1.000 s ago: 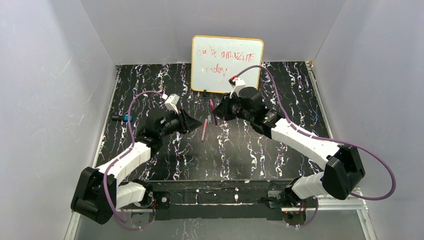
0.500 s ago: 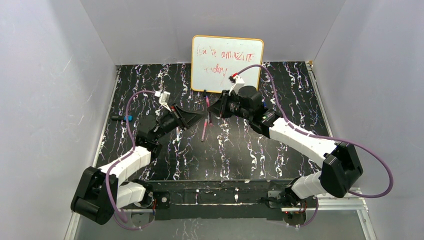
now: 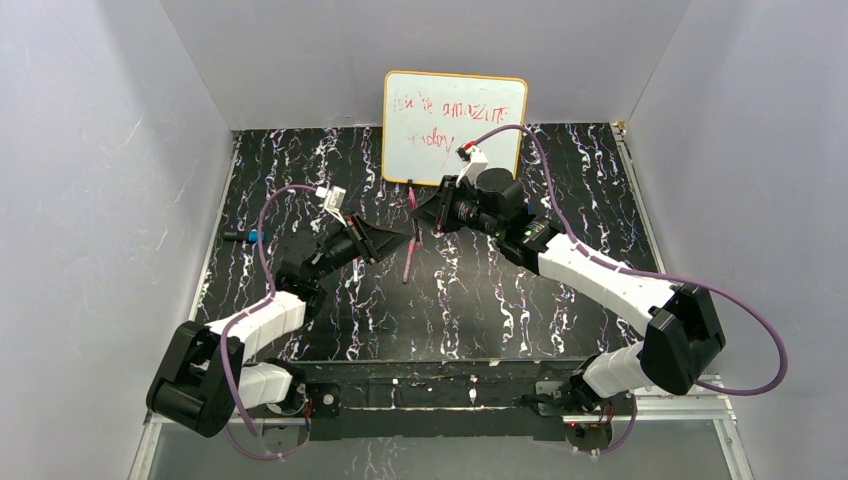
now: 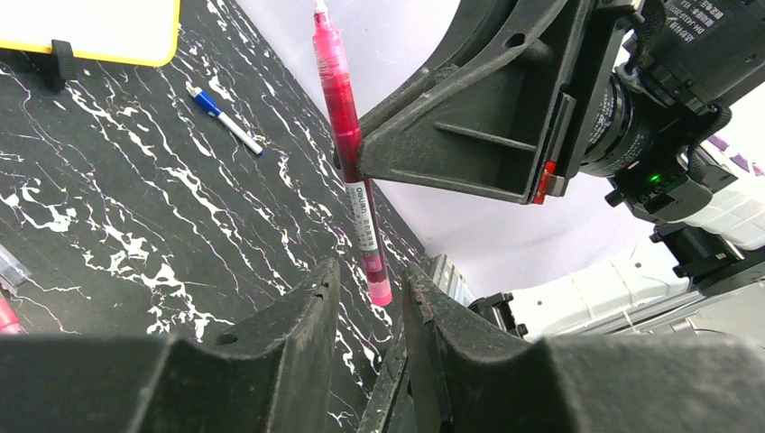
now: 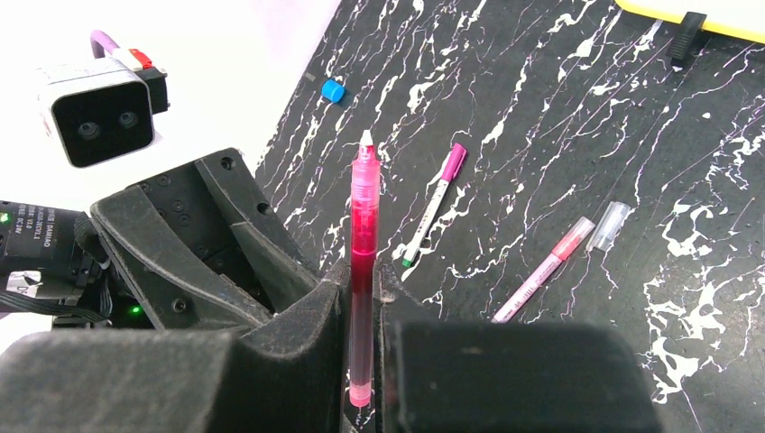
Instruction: Insert the pens into the pen caps
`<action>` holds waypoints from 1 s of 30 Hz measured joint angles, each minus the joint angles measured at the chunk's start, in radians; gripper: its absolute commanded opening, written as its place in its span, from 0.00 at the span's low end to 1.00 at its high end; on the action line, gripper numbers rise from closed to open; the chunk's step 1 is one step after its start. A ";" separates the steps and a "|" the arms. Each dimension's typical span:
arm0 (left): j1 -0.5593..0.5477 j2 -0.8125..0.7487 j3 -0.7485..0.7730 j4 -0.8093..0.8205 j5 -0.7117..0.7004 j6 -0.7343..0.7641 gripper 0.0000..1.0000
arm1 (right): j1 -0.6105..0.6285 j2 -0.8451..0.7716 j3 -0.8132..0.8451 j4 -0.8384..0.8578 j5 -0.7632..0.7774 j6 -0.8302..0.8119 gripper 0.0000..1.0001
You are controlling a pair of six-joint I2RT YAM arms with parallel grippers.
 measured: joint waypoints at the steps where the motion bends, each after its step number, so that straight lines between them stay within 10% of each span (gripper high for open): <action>1: 0.000 0.003 0.000 0.000 0.000 0.000 0.31 | 0.000 0.000 0.000 0.000 0.000 0.000 0.17; 24: 0.000 0.039 0.003 0.004 0.034 -0.015 0.34 | 0.083 0.029 0.011 0.031 0.007 0.023 0.16; 30: 0.000 0.039 0.005 0.004 0.042 -0.019 0.00 | 0.092 0.031 0.011 0.034 0.021 0.026 0.16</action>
